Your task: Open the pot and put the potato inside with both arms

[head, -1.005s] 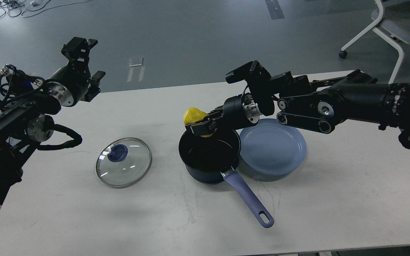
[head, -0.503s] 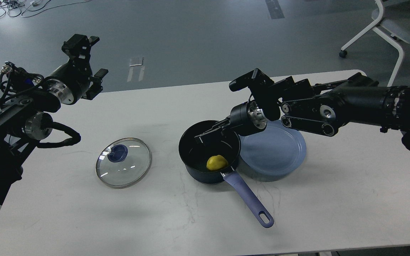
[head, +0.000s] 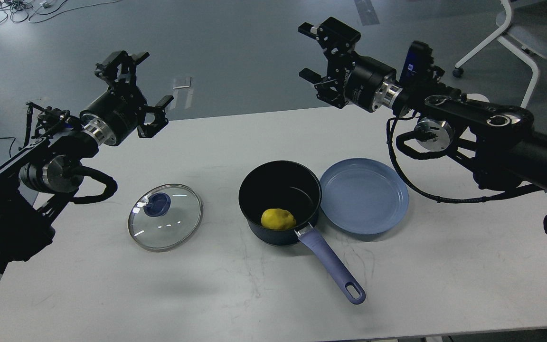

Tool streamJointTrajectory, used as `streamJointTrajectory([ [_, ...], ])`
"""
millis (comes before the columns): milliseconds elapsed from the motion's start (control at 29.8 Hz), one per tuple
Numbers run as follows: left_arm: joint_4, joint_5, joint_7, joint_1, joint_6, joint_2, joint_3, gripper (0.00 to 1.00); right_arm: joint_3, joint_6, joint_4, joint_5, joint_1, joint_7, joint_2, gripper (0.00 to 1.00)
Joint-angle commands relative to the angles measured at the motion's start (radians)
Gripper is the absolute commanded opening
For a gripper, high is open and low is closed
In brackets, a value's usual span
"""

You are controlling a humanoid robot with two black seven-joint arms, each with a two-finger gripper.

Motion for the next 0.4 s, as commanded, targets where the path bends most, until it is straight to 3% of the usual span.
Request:
streamJointTrajectory([
  [0,0.000,-0.007,-0.002,0.061,-0.060,-0.005,-0.046,0.98,0.101,0.055,0.000,0.143,-0.070,-0.064,-0.001,1.00],
  [67,0.000,-0.009,-0.009,0.108,-0.060,-0.029,-0.086,0.98,0.146,0.086,-0.002,0.198,-0.117,-0.124,-0.003,1.00],
  [134,0.000,-0.009,-0.008,0.148,-0.060,-0.049,-0.127,0.98,0.185,0.086,-0.002,0.232,-0.152,-0.142,0.000,1.00],
  [369,-0.008,-0.006,-0.006,0.202,-0.067,-0.065,-0.178,0.98,0.214,0.079,-0.003,0.249,-0.186,-0.156,0.017,1.00],
])
